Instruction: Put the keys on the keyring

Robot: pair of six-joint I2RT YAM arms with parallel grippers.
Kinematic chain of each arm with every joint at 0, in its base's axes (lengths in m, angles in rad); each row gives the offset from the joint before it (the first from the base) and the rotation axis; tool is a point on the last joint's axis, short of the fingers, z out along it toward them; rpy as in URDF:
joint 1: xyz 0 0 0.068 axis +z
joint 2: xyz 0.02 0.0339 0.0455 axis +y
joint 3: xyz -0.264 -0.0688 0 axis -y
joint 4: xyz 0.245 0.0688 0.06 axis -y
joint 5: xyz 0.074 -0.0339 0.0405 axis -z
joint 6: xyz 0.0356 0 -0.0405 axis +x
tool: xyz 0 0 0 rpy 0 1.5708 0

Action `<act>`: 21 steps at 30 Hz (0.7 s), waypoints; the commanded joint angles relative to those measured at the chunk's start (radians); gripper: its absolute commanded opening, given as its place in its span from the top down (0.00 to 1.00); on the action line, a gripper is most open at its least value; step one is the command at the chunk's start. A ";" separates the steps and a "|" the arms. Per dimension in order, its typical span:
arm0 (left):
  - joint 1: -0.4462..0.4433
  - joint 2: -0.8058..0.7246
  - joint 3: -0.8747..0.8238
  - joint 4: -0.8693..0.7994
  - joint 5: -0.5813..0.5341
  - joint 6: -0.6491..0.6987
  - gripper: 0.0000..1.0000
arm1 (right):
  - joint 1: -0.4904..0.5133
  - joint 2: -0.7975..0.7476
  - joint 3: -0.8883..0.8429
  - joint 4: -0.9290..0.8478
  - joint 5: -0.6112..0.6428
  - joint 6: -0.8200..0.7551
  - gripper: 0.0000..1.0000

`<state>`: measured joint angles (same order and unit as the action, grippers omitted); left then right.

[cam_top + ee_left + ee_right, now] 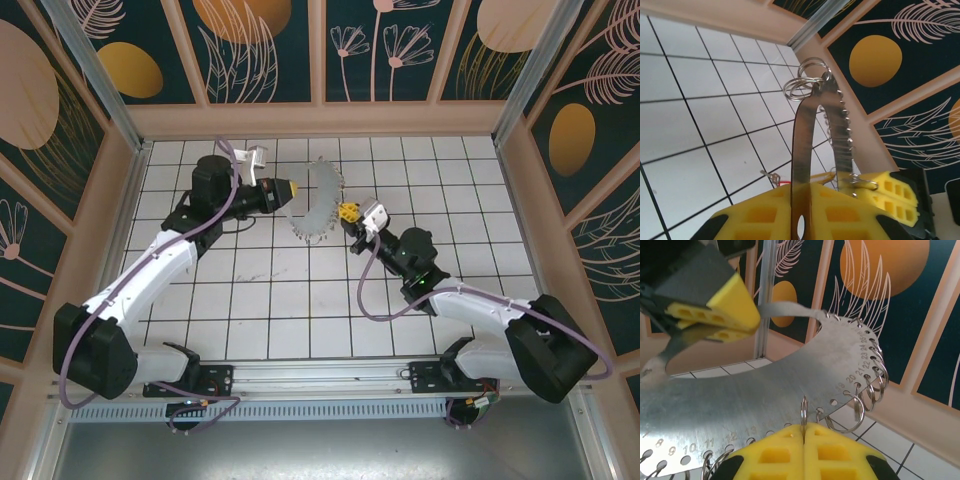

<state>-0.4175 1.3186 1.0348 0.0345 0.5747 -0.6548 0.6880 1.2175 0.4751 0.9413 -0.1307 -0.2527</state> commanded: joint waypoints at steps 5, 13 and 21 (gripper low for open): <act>0.000 0.037 -0.086 0.161 0.052 -0.119 0.73 | -0.029 -0.036 0.008 -0.043 -0.131 0.059 1.00; 0.000 0.061 -0.136 0.164 0.016 -0.114 0.60 | -0.062 -0.026 0.027 -0.097 -0.201 0.101 1.00; 0.000 0.069 -0.216 0.201 -0.030 -0.120 0.51 | -0.090 0.002 0.053 -0.169 -0.238 0.133 1.00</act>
<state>-0.4171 1.3800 0.8417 0.1806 0.5648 -0.7685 0.6083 1.2083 0.4847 0.7776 -0.3233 -0.1497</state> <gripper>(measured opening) 0.485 0.046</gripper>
